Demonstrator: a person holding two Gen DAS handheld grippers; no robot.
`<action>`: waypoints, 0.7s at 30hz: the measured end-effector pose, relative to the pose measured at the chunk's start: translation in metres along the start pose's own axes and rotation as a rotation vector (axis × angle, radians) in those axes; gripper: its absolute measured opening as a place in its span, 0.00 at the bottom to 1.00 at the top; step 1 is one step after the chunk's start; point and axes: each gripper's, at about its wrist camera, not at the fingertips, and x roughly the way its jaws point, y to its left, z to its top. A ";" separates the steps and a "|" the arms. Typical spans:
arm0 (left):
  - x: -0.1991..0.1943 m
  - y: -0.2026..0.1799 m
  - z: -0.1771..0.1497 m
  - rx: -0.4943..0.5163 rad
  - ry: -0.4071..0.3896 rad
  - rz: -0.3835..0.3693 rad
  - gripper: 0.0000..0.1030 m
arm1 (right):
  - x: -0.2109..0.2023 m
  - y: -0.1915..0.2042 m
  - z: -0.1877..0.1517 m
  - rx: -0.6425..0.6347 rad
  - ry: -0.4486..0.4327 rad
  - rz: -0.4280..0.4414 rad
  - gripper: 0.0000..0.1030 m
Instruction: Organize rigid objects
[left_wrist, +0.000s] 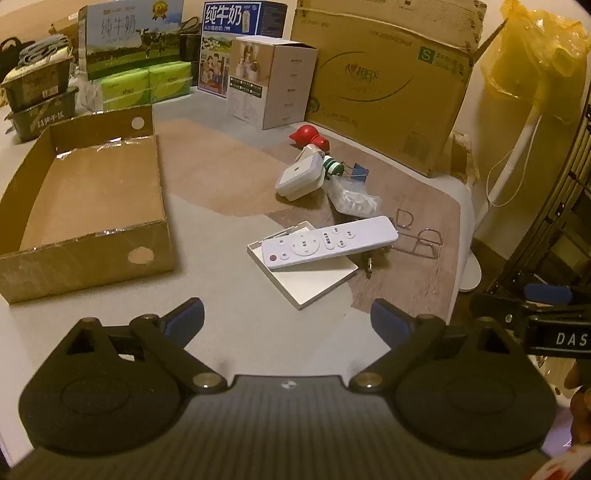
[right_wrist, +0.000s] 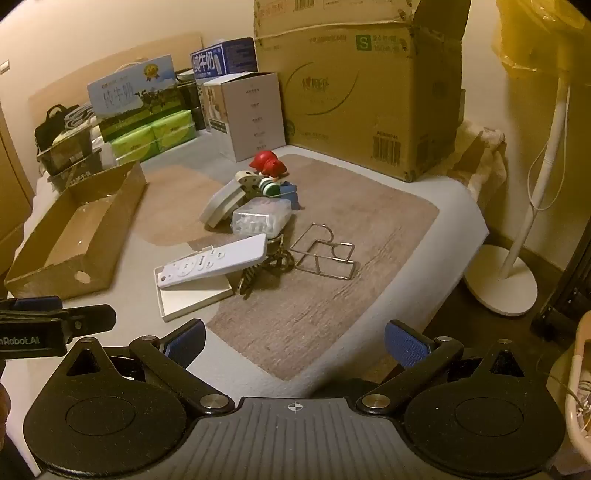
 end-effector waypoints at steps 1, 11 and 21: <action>0.000 0.000 0.000 -0.004 -0.002 -0.003 0.93 | 0.000 0.000 0.000 0.001 -0.001 0.001 1.00; 0.004 0.006 -0.009 -0.035 -0.013 -0.027 0.93 | -0.001 0.002 0.001 -0.001 -0.005 0.002 1.00; 0.000 0.007 -0.002 -0.044 -0.005 -0.034 0.93 | -0.001 0.002 0.000 -0.001 -0.006 0.001 1.00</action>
